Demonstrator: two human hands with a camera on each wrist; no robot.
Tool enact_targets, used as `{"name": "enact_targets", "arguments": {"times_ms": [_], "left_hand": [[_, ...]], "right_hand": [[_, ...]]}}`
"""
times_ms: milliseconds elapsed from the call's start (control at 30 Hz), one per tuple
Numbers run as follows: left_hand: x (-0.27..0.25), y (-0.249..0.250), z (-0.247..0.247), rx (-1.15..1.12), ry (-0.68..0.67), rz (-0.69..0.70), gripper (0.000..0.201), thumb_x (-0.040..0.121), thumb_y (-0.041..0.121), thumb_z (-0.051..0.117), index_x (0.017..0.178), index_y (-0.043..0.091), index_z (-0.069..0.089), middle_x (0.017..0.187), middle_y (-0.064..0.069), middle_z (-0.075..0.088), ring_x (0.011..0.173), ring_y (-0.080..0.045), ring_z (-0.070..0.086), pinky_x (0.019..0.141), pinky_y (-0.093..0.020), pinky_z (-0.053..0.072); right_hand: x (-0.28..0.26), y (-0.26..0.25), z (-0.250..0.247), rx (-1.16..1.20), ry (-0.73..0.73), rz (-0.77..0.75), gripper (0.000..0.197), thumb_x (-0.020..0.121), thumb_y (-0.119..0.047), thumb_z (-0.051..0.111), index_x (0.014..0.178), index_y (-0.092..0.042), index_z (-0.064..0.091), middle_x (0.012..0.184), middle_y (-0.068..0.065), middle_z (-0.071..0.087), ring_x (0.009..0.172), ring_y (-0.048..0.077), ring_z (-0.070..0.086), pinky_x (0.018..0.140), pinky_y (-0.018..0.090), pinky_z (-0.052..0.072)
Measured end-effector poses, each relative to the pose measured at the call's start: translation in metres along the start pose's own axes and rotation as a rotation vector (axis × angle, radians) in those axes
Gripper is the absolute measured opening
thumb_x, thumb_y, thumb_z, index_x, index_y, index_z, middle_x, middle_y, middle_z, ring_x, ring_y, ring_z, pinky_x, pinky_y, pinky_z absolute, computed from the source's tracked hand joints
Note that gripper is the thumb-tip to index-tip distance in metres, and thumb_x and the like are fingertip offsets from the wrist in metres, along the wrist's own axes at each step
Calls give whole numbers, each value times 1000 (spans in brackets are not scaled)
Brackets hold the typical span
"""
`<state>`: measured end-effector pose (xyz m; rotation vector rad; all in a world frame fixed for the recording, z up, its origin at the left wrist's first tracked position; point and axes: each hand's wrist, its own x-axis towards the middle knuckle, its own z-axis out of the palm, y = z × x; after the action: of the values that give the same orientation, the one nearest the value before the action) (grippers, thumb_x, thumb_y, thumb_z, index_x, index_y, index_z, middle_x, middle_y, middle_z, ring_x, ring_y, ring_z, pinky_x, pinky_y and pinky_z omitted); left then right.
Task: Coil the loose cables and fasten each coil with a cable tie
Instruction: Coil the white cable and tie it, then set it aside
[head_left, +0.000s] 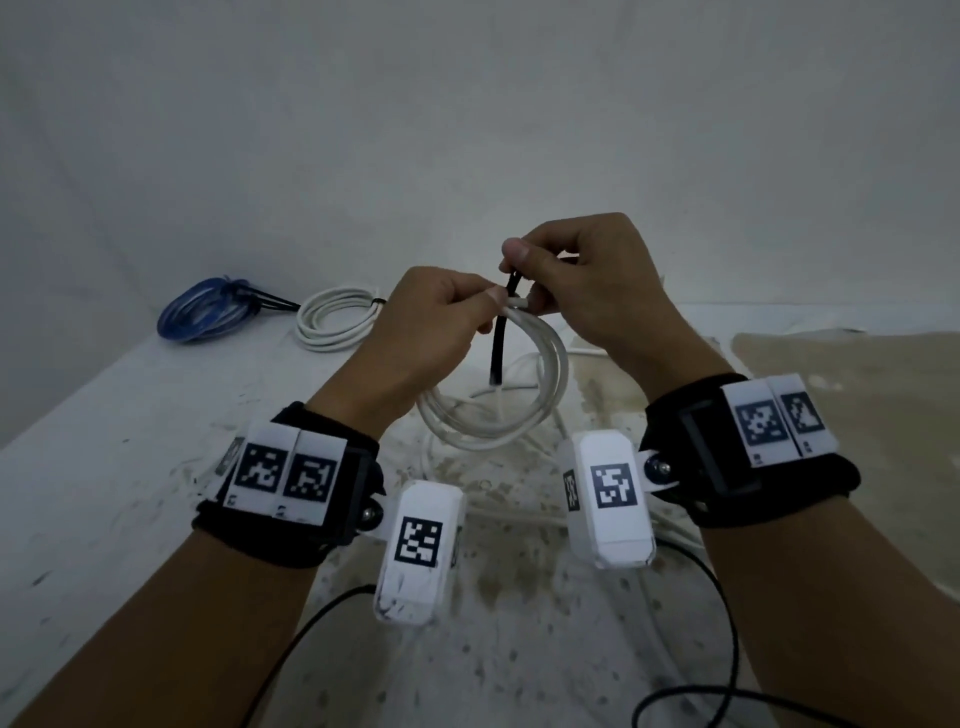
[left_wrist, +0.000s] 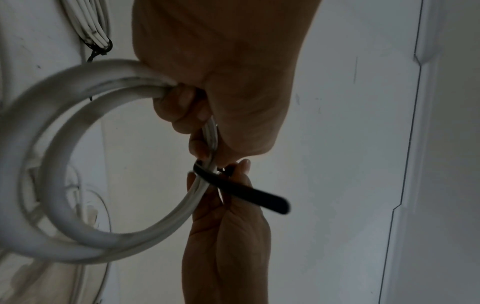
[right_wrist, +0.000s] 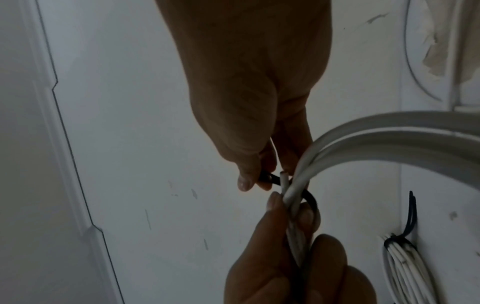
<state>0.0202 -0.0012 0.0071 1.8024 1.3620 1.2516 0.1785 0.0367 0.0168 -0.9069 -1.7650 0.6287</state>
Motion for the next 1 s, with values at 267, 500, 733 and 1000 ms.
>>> {"name": "enact_targets", "arguments": {"times_ms": [267,500,733,1000], "left_hand": [[7,-9,0,-46,171,-155,25,87,11,60,65,8,71,48,6,47,40,-5,34,45,-22,27],[14,-13,-17,-307,295,-339,20,85,13,63,66,8,67,47,5,46,35,-6,33,42,-21,21],[13,-9,-13,-253,321,-264,23,81,11,67,58,9,63,46,7,49,36,-5,37,42,-20,27],[10,-12,-3,-60,334,-234,24,84,19,61,74,4,75,56,7,61,52,-9,49,51,-20,38]], "right_hand": [[-1,3,9,-77,-49,10,13,97,-22,59,107,-16,64,87,-4,71,72,15,71,75,46,59],[-10,0,22,-561,-433,-263,36,77,-14,81,106,-34,73,158,1,24,141,21,26,98,27,32],[-7,-6,43,-182,218,-257,15,92,-24,65,93,-15,77,83,-13,69,83,11,67,78,26,51],[-10,-6,52,-509,190,-234,35,98,-14,48,126,-12,67,87,12,71,79,30,64,74,39,50]]}}
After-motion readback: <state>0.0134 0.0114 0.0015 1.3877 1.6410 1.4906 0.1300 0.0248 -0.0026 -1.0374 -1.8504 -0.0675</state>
